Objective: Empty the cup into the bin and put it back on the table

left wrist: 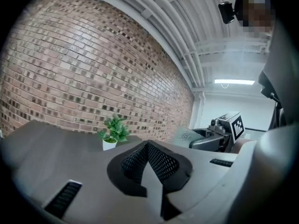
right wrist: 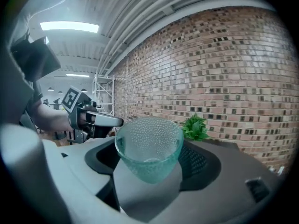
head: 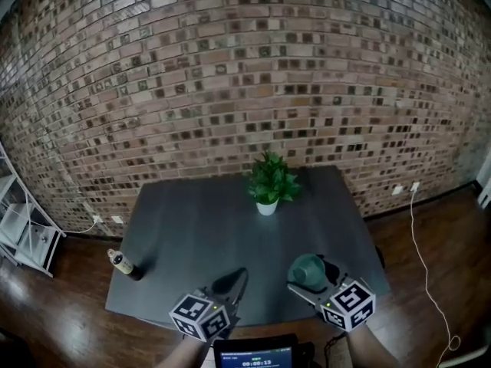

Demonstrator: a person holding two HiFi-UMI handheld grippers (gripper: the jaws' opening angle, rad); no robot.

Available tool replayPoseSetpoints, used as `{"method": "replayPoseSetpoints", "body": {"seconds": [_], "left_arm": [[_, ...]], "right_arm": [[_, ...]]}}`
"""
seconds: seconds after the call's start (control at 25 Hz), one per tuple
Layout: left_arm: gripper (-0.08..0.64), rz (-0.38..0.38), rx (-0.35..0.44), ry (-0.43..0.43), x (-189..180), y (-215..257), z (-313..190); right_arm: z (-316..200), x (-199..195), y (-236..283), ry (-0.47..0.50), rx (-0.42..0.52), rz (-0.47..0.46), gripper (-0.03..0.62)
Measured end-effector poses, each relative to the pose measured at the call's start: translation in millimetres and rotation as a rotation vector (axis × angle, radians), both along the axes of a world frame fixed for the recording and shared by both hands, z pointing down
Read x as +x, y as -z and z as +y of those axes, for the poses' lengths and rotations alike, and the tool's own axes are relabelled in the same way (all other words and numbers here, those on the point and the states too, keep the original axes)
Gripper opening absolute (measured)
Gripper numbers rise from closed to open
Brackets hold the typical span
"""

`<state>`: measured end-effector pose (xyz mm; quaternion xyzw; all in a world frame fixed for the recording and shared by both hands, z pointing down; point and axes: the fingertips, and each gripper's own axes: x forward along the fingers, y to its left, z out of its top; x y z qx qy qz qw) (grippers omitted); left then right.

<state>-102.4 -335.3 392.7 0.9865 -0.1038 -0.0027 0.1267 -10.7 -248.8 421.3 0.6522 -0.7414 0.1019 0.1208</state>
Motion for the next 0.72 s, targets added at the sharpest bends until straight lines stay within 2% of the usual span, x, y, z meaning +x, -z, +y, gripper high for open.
{"method": "replayPoseSetpoints", "body": {"seconds": [0.32,0.48,0.72], "left_arm": [[0.008,0.002,-0.032,-0.241,55.0,-1.0,48.3],[0.008,0.034,0.032,-0.307,80.7,9.5,73.2],[0.008,0.034,0.039,-0.408,109.3,12.1,119.7]], "right_arm": [[61.6,45.9,12.5,-0.248,-0.005,0.013,0.385],[101.4,64.7,19.4,-0.363,-0.008,0.028,0.385],[162.5,95.4,25.3,-0.482,0.0,0.042,0.385]]}}
